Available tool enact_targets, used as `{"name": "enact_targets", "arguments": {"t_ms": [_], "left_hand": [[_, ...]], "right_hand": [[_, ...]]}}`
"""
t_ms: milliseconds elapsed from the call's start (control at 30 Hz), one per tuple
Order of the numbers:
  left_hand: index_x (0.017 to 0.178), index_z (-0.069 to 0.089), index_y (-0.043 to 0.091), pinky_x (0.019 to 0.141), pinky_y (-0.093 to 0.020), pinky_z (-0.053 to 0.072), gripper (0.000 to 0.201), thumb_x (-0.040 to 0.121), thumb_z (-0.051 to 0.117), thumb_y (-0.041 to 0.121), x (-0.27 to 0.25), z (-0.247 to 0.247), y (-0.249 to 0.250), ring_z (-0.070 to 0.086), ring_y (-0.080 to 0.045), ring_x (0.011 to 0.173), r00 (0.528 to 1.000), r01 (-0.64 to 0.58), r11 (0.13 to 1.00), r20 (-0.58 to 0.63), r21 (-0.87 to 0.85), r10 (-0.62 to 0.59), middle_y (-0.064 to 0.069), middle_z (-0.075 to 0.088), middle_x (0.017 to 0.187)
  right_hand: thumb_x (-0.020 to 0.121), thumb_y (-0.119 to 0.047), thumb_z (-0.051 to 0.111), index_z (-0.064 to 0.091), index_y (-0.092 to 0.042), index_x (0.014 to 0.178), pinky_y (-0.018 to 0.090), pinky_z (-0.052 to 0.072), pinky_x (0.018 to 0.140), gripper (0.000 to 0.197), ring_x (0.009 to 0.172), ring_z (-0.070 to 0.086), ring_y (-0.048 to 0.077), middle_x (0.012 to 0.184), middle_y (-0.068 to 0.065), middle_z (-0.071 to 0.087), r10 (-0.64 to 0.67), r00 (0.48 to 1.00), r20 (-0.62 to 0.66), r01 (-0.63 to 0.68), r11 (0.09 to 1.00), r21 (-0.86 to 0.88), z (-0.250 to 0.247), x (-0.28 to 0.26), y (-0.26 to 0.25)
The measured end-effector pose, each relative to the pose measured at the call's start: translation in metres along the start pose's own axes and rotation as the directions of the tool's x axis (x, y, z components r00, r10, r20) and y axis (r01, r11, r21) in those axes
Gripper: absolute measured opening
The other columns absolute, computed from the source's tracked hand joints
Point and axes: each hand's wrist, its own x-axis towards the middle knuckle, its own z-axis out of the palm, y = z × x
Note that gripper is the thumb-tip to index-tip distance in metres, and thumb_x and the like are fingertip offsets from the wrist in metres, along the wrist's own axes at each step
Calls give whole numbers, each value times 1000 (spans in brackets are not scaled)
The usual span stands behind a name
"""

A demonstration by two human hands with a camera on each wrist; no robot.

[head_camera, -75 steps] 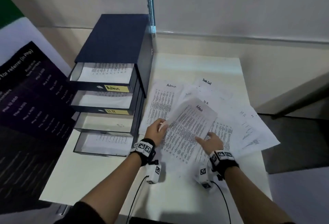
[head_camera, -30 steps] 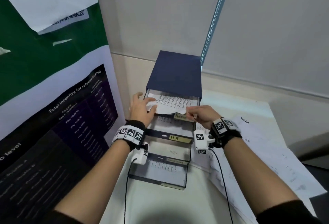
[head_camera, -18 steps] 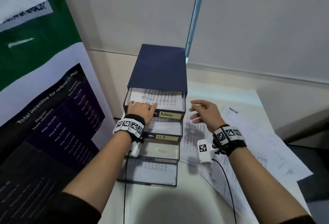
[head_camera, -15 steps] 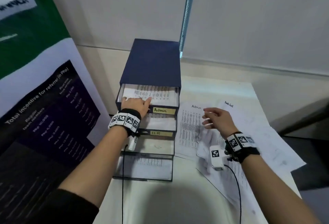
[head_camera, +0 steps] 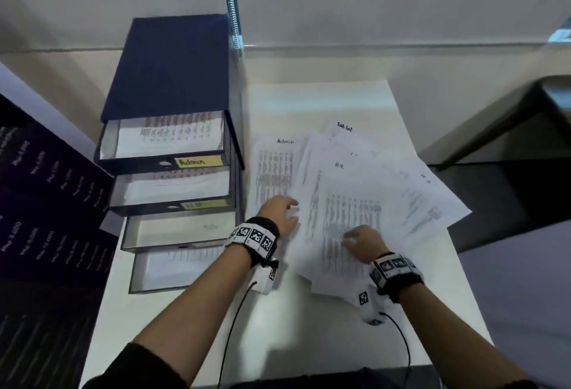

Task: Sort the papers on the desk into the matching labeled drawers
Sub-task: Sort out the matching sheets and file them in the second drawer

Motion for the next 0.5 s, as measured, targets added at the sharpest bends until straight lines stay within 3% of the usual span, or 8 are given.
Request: {"name": "enact_targets", "arguments": {"t_ms": [67,167,200,267,300,367,433,500], "left_hand": [[137,50,10,107,-38,42,47,92,61,21,12,29,1,50,-29,127,989,110,991,96,76,-117,-10,51,139],[105,55,3,91,-42,53,21,88,61,15,27,57,3,62,-31,100,970,234,971,51,40,-236,-21,63,114],[105,56,0,89,-43,52,23,88,61,13,32,64,3,62,-33,98,968,251,968,14,19,-251,-24,62,115],[131,50,-2,98,-43,46,46,90,60,16,40,76,7,56,-37,118,963,267,963,-33,-31,-268,-23,57,131],[141,44,2,104,-42,43,56,91,62,19,43,79,11,50,-35,127,960,269,960,-57,-72,-274,-19,52,139],[142,45,8,107,-38,42,58,91,65,25,49,84,15,50,-31,127,945,274,951,-141,-145,-294,-15,49,141],[127,59,8,99,-35,47,44,89,68,28,54,84,17,57,-28,112,922,264,953,-252,-150,-295,-13,51,129],[104,69,9,91,-34,50,22,89,68,26,55,81,16,60,-27,97,904,215,965,-343,-153,-256,-11,57,113]], "right_hand": [[87,-34,66,64,-15,126,33,50,92,44,111,60,30,129,15,58,107,987,-122,-87,984,154,-12,3,20],[77,-44,77,48,-13,138,44,44,102,75,122,48,39,136,20,42,331,922,-201,-284,931,228,-23,2,53],[74,-46,80,44,-11,141,45,43,105,84,124,47,40,138,21,39,354,917,-184,-302,918,257,-24,1,61],[68,-45,86,41,-9,141,45,44,105,94,124,49,40,139,22,40,362,918,-160,-295,895,334,-24,2,70],[65,-42,88,43,-7,139,42,47,101,93,122,52,39,135,21,45,355,921,-162,-279,889,364,-25,3,72],[66,-33,90,56,-4,124,34,49,86,73,109,61,32,117,16,62,322,927,-190,-231,893,387,-26,7,76],[73,-31,85,68,-5,99,27,46,74,40,92,65,26,94,10,69,289,931,-221,-191,906,378,-28,10,81],[77,-32,81,71,-10,82,26,47,72,24,80,63,21,77,3,66,266,937,-227,-159,902,401,-29,13,88]]}}
